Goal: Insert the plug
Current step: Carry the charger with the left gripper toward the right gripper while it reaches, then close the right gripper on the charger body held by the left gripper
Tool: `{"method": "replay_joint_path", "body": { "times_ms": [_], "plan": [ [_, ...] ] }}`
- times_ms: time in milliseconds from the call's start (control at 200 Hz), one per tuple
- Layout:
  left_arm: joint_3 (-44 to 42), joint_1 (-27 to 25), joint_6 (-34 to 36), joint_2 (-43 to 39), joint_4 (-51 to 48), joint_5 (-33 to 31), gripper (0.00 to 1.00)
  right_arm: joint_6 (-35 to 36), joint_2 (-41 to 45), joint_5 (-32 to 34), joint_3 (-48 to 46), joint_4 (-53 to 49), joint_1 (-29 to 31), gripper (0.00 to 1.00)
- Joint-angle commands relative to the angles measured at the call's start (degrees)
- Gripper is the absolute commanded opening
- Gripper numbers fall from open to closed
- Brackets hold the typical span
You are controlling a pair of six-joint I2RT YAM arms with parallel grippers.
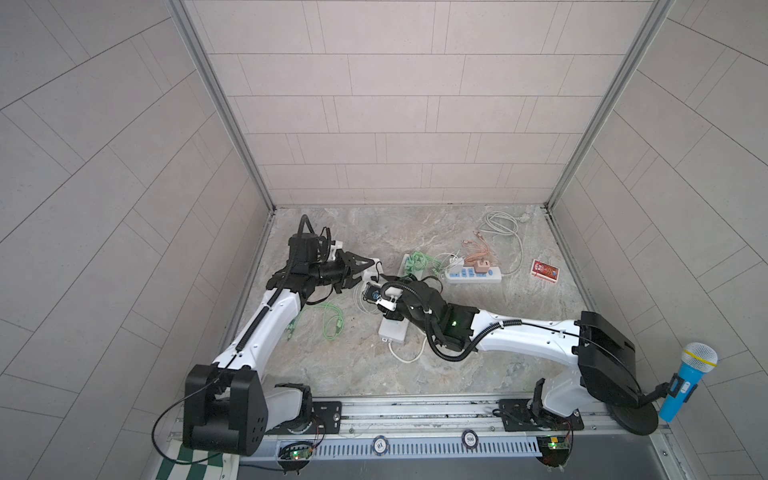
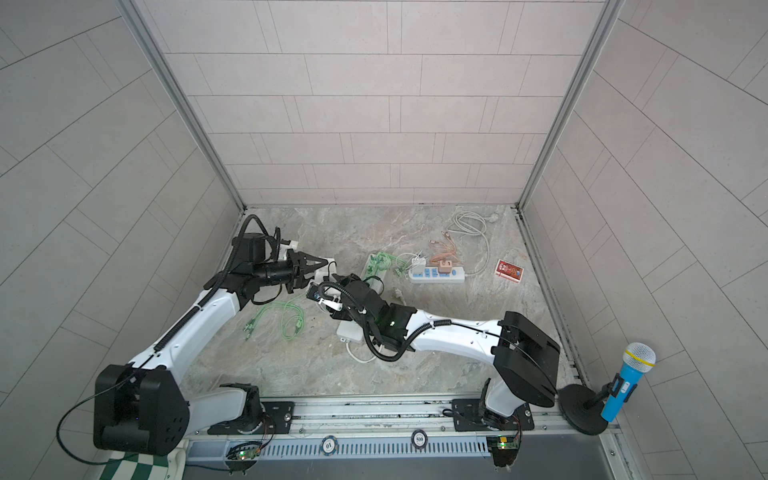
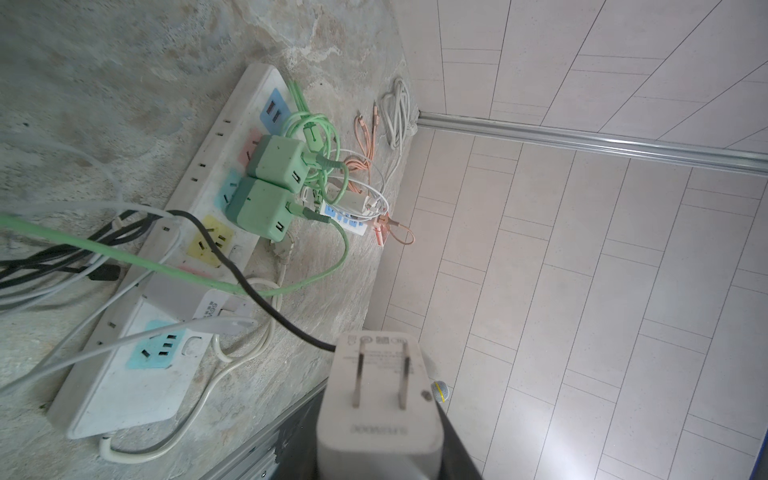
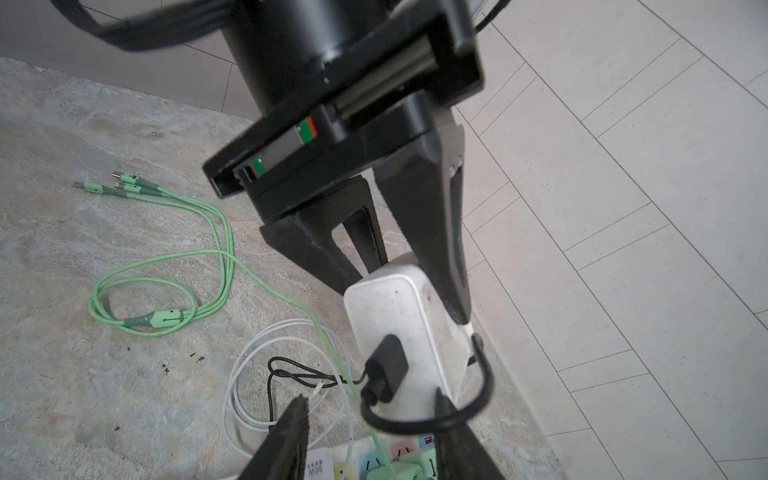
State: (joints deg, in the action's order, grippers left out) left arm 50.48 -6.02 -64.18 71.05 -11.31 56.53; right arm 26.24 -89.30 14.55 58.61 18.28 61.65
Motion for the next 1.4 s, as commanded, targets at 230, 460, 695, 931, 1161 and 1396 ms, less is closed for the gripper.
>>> {"method": "replay_joint_path", "body": {
  "times_ms": [230, 460, 695, 931, 1161, 1396],
  "plan": [
    [-0.9, 0.0, -1.3, -2.9, 0.8, 3.1, 0.0, 6.9, -2.3, 8.5, 0.3, 7.9, 1.4, 0.48],
    [-1.0, -0.1, -1.9, -3.7, 0.9, 3.5, 0.0, 8.5, -2.5, 10.7, 1.1, 8.2, 1.4, 0.49],
    [-1.8, -0.1, -2.9, -5.9, 0.9, 4.4, 0.0, 12.8, -5.0, 13.2, 2.7, 10.2, 1.4, 0.48],
    [-3.0, -0.2, -3.1, -7.0, 0.9, 4.8, 0.0, 14.9, -6.5, 14.7, 4.3, 12.4, 1.2, 0.47],
    [-3.2, -0.2, -3.2, -7.0, 1.1, 5.1, 0.0, 14.8, -4.7, 16.0, 1.6, 17.8, 0.8, 0.47],
    [-4.0, -0.2, -3.3, -6.9, 1.4, 5.9, 0.0, 15.5, -4.7, 16.7, 0.7, 20.6, 0.7, 0.48]
  ]
}}
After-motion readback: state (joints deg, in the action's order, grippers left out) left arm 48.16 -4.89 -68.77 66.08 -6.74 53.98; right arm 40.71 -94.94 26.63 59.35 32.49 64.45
